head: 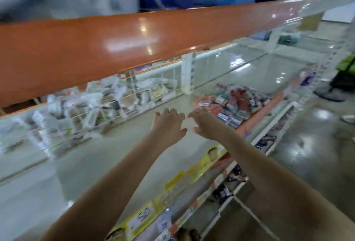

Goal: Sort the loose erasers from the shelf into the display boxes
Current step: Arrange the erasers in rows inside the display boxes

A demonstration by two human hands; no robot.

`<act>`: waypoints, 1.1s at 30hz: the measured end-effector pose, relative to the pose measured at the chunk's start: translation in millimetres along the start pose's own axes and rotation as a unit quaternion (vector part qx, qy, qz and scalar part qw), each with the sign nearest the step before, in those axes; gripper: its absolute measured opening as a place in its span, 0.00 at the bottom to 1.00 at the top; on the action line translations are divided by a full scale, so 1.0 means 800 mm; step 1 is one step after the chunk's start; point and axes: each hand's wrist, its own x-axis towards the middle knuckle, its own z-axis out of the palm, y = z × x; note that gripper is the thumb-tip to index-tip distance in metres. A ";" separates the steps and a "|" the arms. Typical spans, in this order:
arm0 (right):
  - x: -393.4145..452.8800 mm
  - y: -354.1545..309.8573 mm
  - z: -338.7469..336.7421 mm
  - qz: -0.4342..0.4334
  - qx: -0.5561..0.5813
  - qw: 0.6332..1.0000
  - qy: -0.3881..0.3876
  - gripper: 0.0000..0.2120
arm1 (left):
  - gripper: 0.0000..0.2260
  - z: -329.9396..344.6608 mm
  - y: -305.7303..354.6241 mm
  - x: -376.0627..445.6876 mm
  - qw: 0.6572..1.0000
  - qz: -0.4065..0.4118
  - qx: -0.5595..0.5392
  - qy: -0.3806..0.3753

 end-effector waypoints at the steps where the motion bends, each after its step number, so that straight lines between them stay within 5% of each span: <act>1: -0.003 0.026 0.004 0.019 0.006 1.000 -0.006 0.22 | 0.21 0.004 0.014 0.017 1.000 0.014 -0.012 -0.006; 12: -0.021 0.187 0.033 0.129 0.084 0.988 0.023 0.16 | 0.17 0.065 0.101 0.120 0.994 0.052 -0.077 -0.054; 33: -0.023 0.200 0.047 0.128 0.125 0.975 0.132 0.06 | 0.17 0.097 0.107 0.137 0.995 0.031 -0.089 0.031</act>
